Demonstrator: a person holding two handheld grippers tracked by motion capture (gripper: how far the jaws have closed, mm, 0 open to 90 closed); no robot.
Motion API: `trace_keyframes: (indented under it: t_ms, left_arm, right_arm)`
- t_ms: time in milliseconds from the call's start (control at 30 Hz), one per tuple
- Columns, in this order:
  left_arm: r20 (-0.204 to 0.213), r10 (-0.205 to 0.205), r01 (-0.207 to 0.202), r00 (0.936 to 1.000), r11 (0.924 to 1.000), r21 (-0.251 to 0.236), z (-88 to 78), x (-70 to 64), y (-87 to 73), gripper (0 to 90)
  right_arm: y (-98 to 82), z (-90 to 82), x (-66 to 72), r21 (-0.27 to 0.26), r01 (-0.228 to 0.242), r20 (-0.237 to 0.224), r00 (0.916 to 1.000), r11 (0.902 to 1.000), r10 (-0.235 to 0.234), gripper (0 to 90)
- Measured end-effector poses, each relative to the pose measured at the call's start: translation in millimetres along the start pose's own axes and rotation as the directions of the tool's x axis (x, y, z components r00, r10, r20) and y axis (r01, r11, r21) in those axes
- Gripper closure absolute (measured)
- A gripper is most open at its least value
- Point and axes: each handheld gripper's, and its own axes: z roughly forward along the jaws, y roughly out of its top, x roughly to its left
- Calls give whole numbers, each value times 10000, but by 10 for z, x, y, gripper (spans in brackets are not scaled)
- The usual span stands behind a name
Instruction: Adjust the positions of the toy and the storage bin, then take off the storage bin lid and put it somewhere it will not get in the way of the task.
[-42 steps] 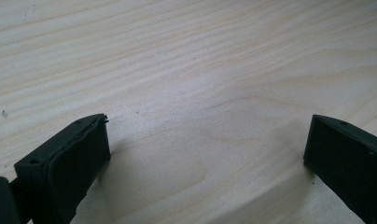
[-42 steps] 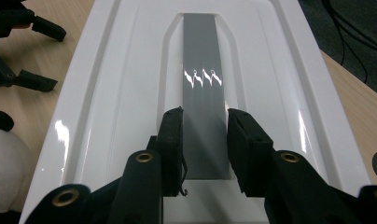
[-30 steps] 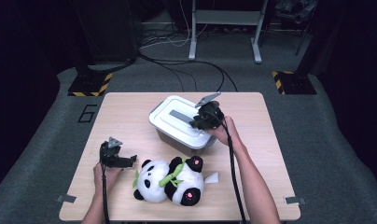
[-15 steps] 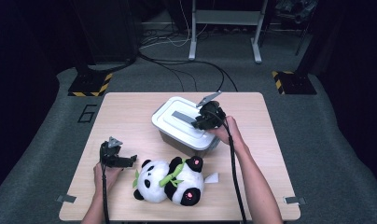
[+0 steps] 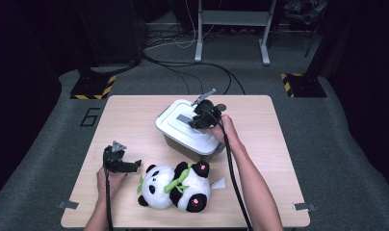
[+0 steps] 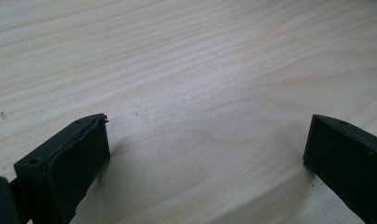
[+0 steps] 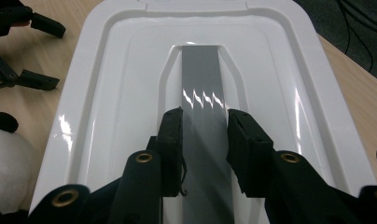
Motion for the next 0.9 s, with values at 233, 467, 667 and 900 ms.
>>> trace_keyframes:
  t_ms: [233, 467, 667, 900]
  left_arm:
    - [11, 33, -33, 10000, 10000, 5, 0, 3, 1, 0]
    - [10, 30, -30, 10000, 10000, 5, 0, 2, 1, 0]
    - [8, 28, -28, 10000, 10000, 4, 0, 2, 1, 0]
    - [1, 15, -15, 10000, 10000, 3, 0, 1, 1, 0]
  right_arm:
    - [20, 6, -23, 103, 162, -225, 9996, 9998, -160, 664]
    - [39, 33, -8, 74, 54, -158, 9999, 10000, -53, 650]
    - [22, 41, 0, -176, 143, -111, 9998, 9997, -145, 669]
    - [31, 16, 38, -171, 185, 166, 9997, 9997, -182, 670]
